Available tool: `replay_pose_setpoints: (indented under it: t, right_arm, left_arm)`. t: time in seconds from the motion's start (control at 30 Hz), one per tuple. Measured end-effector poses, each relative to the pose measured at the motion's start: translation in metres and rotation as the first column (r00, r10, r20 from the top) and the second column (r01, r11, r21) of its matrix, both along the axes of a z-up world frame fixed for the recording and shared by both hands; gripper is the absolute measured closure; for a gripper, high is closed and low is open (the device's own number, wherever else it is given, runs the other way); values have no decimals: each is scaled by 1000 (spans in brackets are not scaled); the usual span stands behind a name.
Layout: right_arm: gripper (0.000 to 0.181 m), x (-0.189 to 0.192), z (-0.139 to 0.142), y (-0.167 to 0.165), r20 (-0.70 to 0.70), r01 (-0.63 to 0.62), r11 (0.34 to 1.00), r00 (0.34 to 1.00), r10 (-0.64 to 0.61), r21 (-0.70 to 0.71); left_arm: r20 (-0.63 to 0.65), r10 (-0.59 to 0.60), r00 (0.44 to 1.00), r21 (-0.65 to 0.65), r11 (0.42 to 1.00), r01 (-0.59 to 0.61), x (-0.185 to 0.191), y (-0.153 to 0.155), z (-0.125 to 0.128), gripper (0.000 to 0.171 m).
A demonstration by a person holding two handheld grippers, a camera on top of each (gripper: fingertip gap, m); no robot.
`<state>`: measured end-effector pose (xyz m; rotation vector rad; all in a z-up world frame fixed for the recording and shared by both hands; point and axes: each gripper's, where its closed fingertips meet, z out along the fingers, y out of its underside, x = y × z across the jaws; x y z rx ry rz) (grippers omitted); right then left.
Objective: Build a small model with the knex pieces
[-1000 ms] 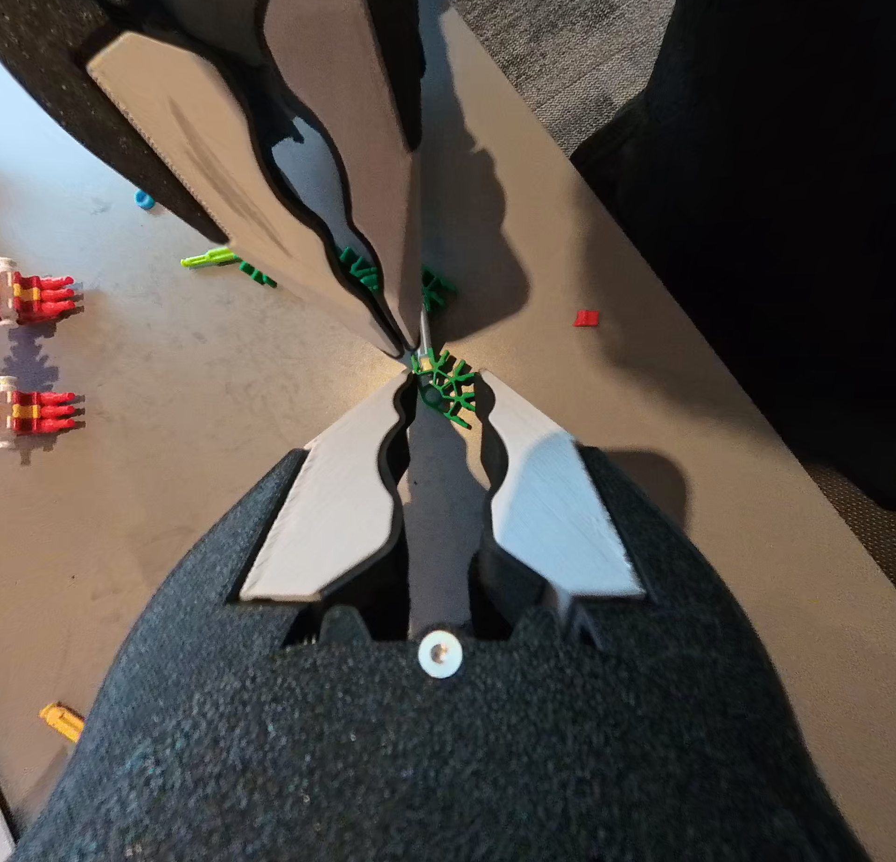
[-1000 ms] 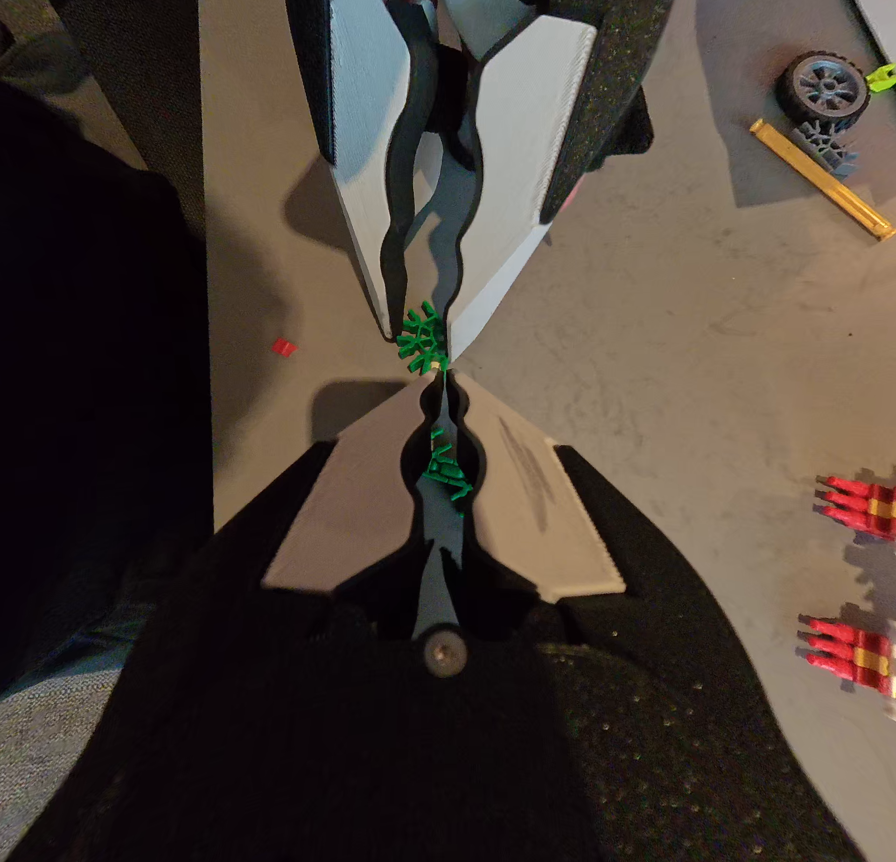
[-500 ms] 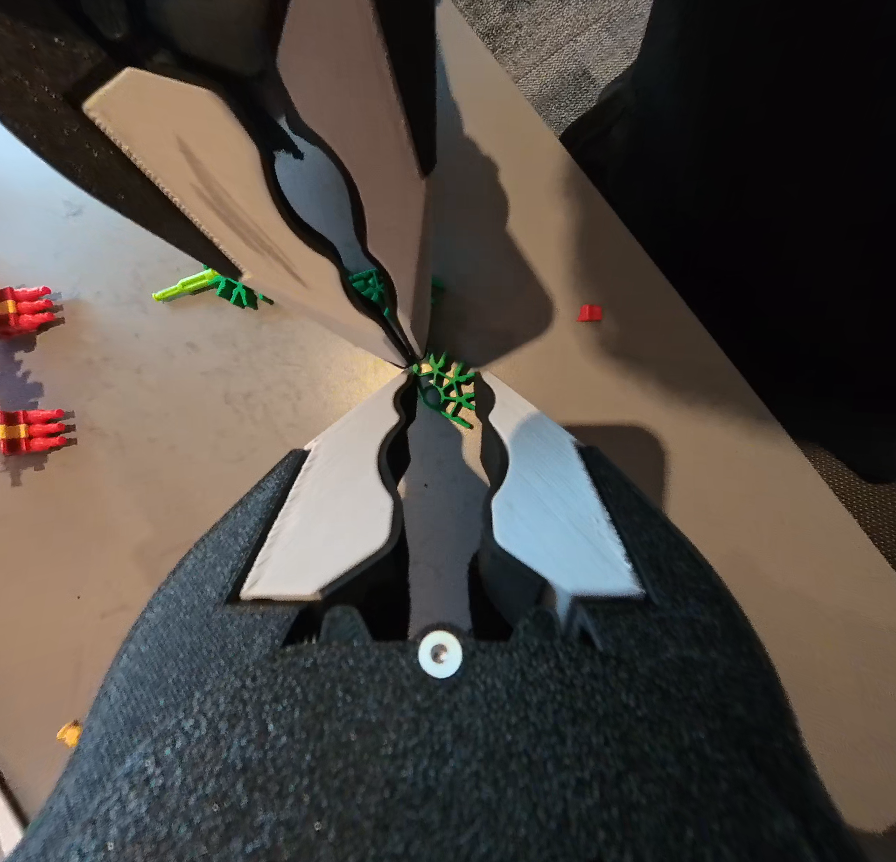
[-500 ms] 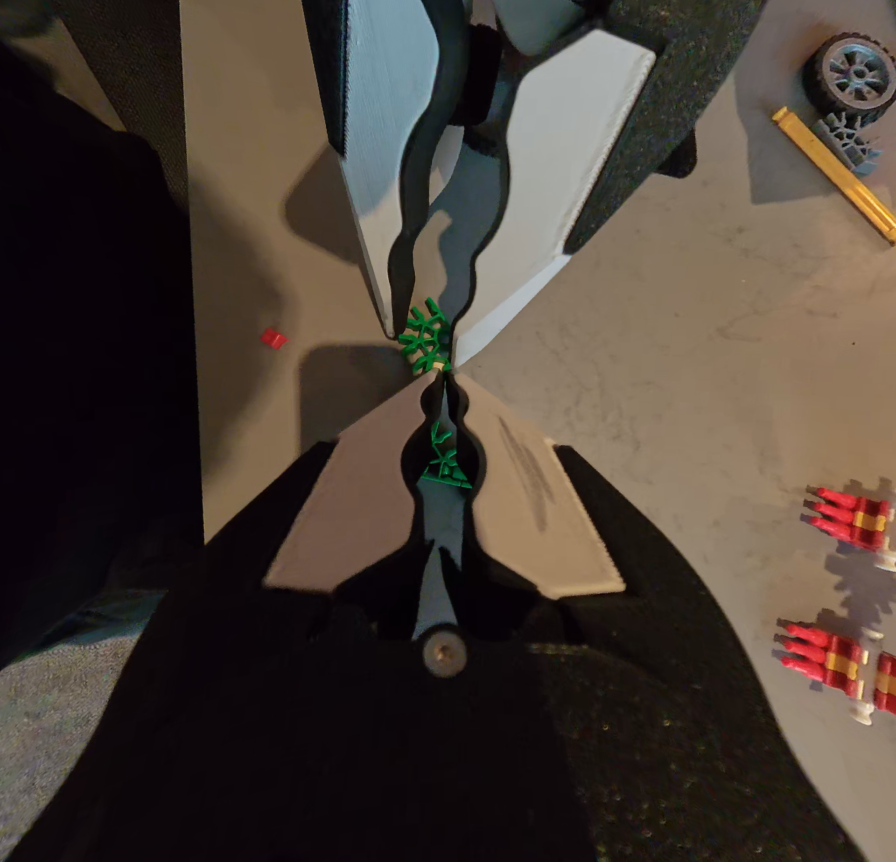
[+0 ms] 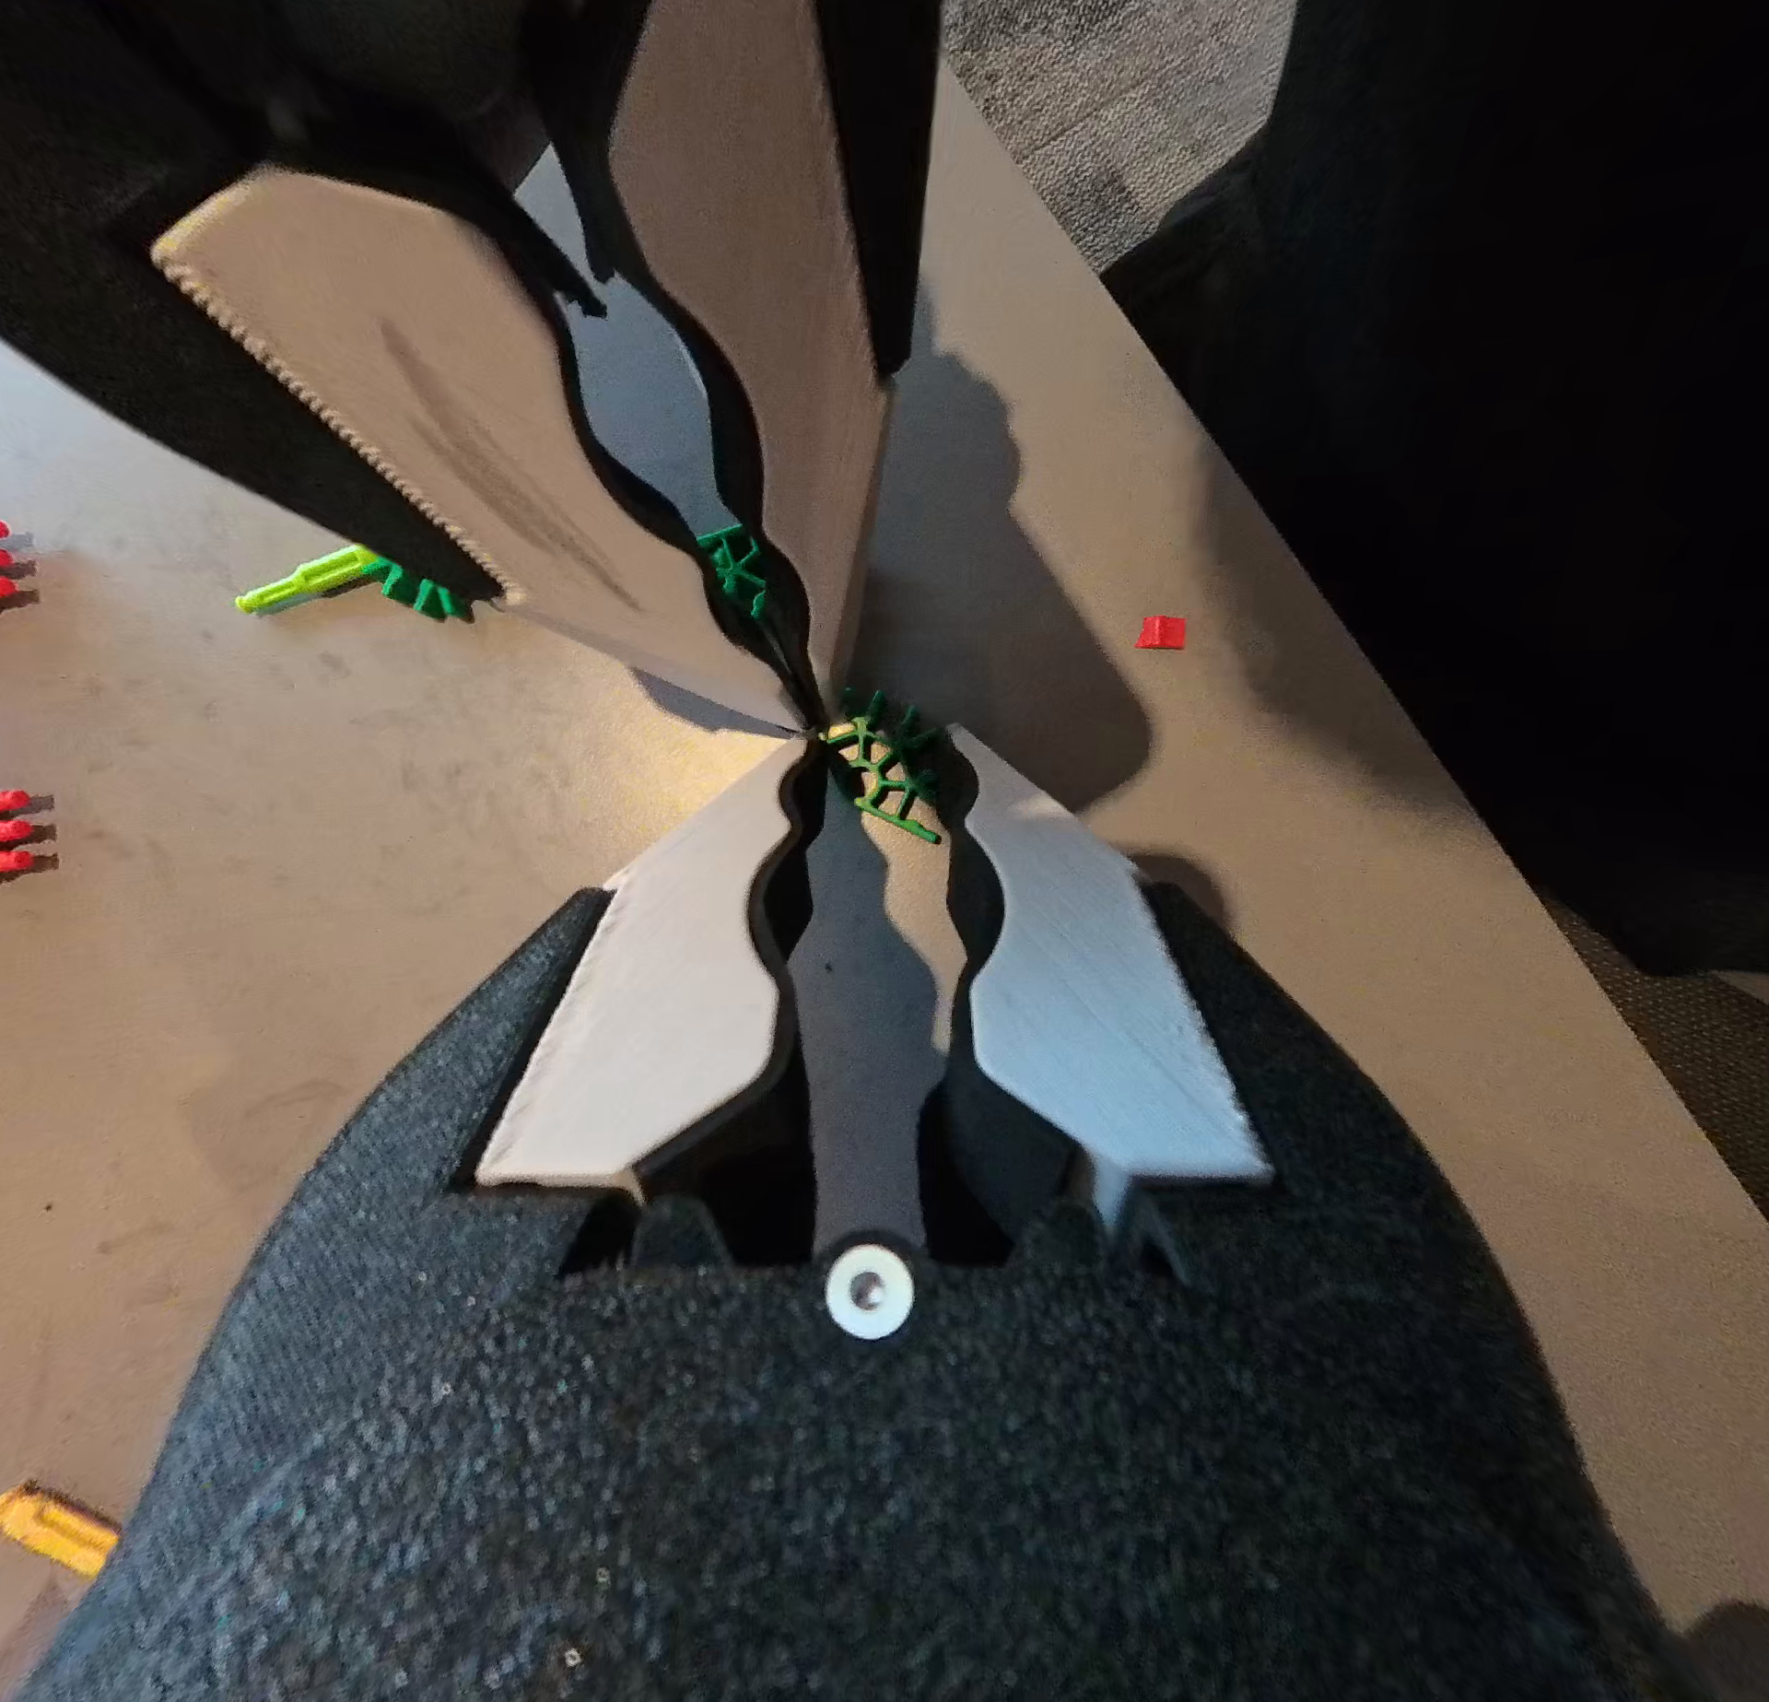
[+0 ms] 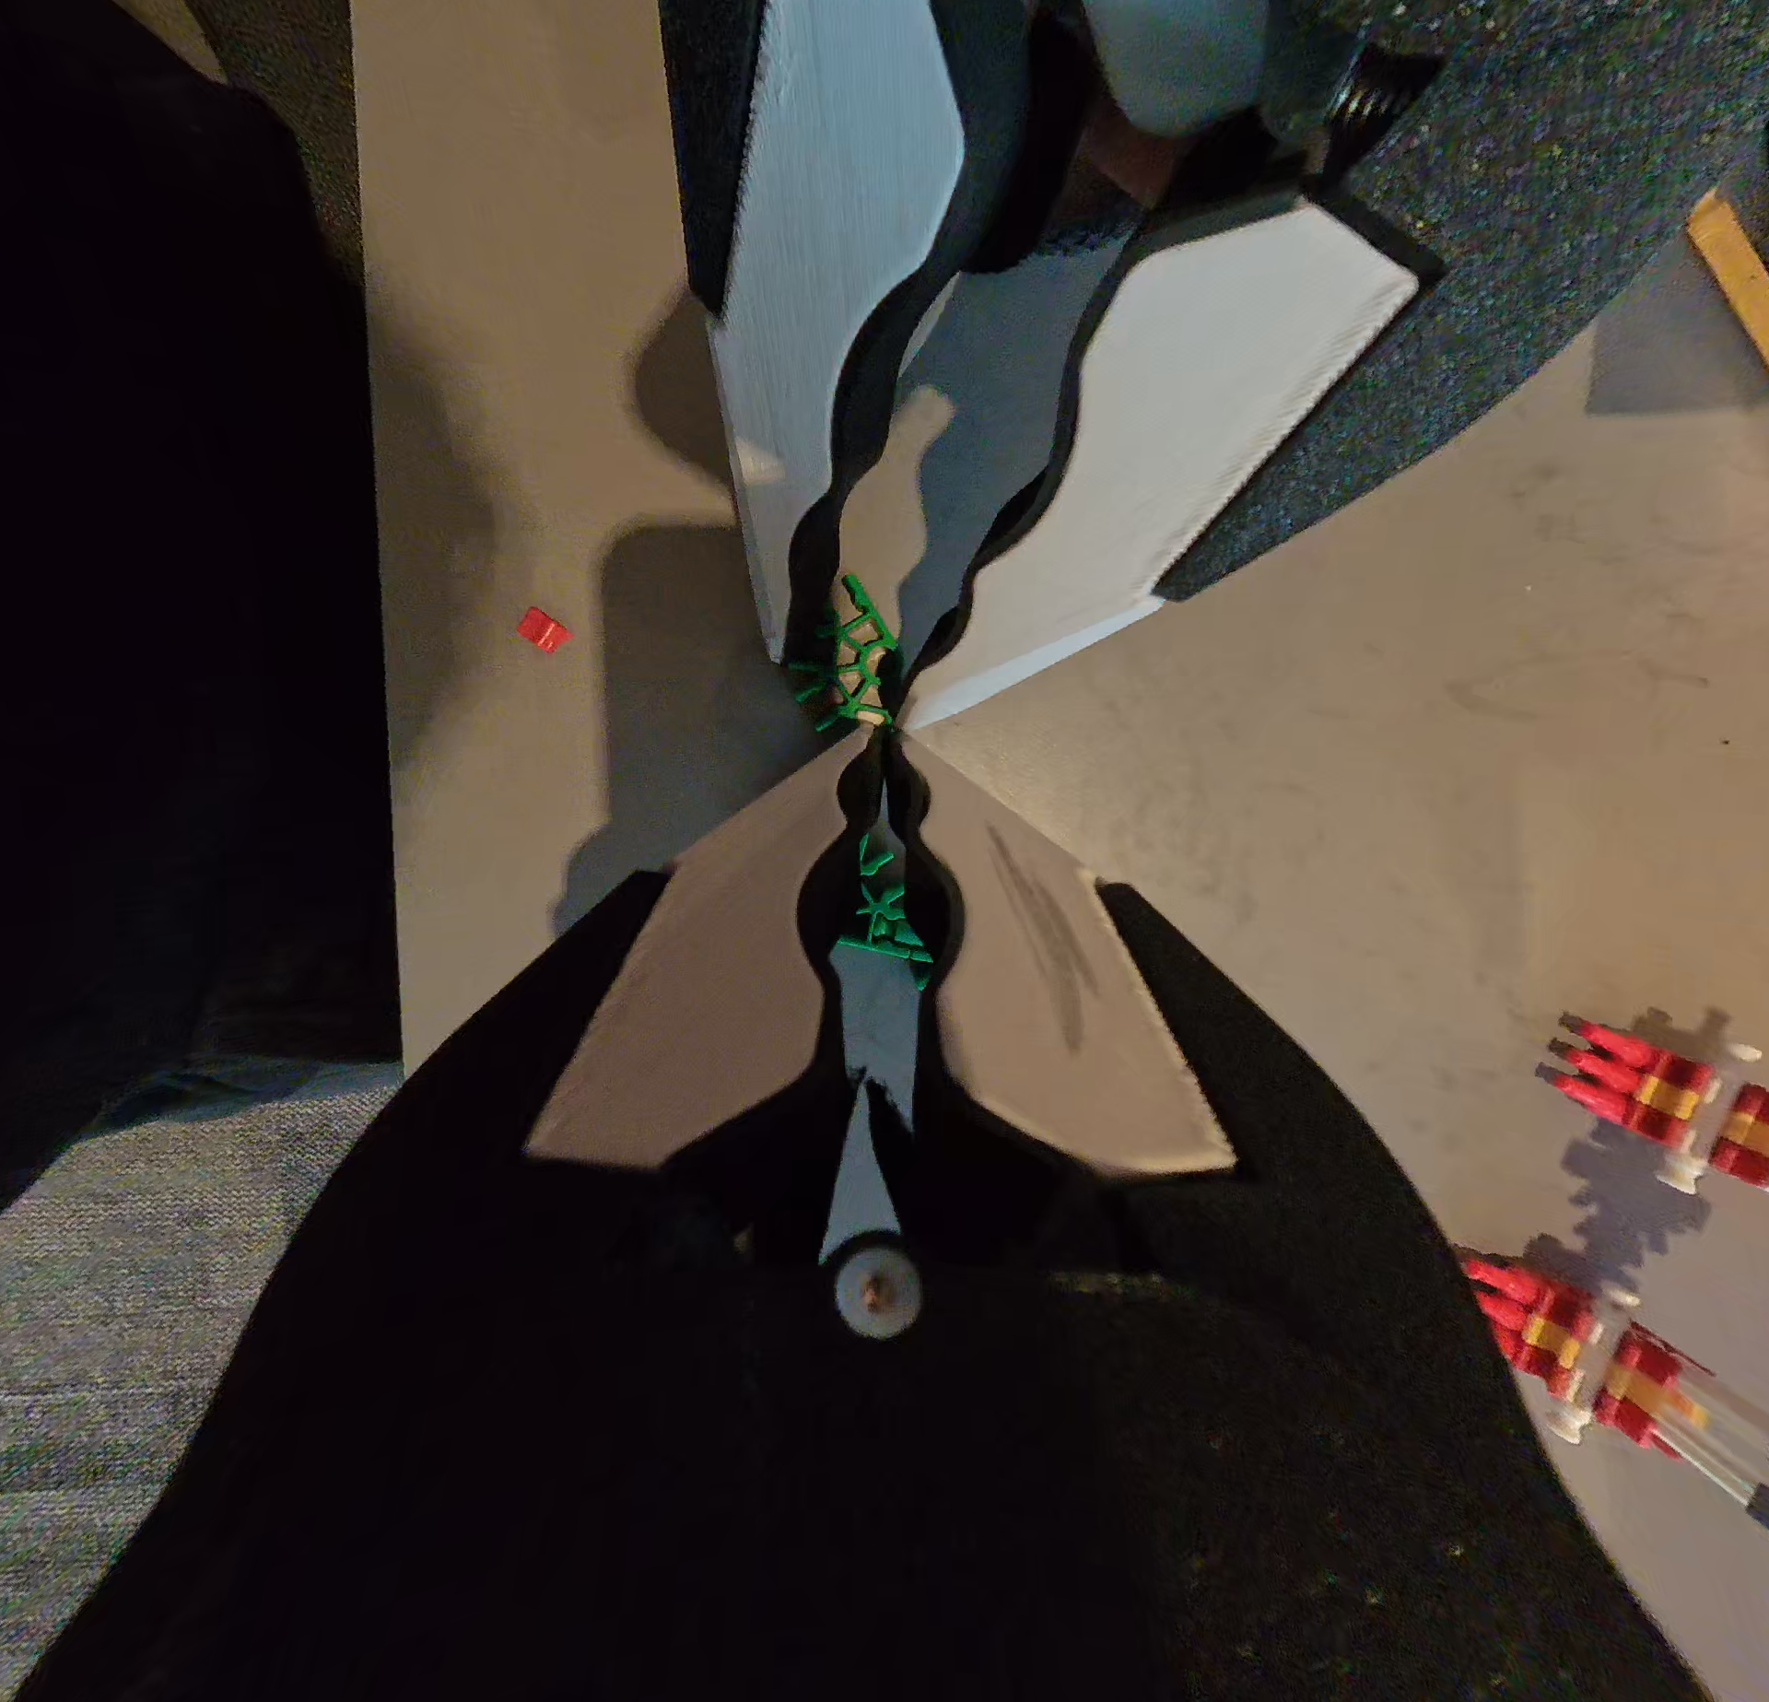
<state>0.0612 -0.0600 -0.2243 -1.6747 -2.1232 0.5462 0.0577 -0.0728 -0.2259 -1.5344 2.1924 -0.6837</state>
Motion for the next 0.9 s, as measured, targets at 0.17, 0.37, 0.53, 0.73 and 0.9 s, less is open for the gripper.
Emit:
replay_pose_setpoints:
  t: [0.17, 0.37, 0.53, 0.73, 0.9]
  right_arm:
    - [178, 1, 9, 6, -95, 82, 996, 992, -85, -32]
    - [176, 11, 19, 10, -133, 137, 991, 982, -136, -3]
    - [176, 12, 23, 13, -168, 164, 986, 973, -160, 12]
    - [176, 10, 31, 22, -244, 206, 979, 949, -199, 2]
    - [177, 5, 31, 20, -261, 206, 979, 945, -198, 1]
  left_arm:
    - [19, 83, 996, 38, 996, -84, -4, 11, 2, 148]
    - [54, 200, 978, 110, 973, -205, -26, 16, 20, 132]
    - [42, 386, 921, 235, 893, -385, -83, 27, 38, 133]
    - [36, 575, 817, 280, 779, -561, -151, 22, 46, 139]
    - [11, 658, 753, 296, 717, -630, -188, 18, 41, 141]
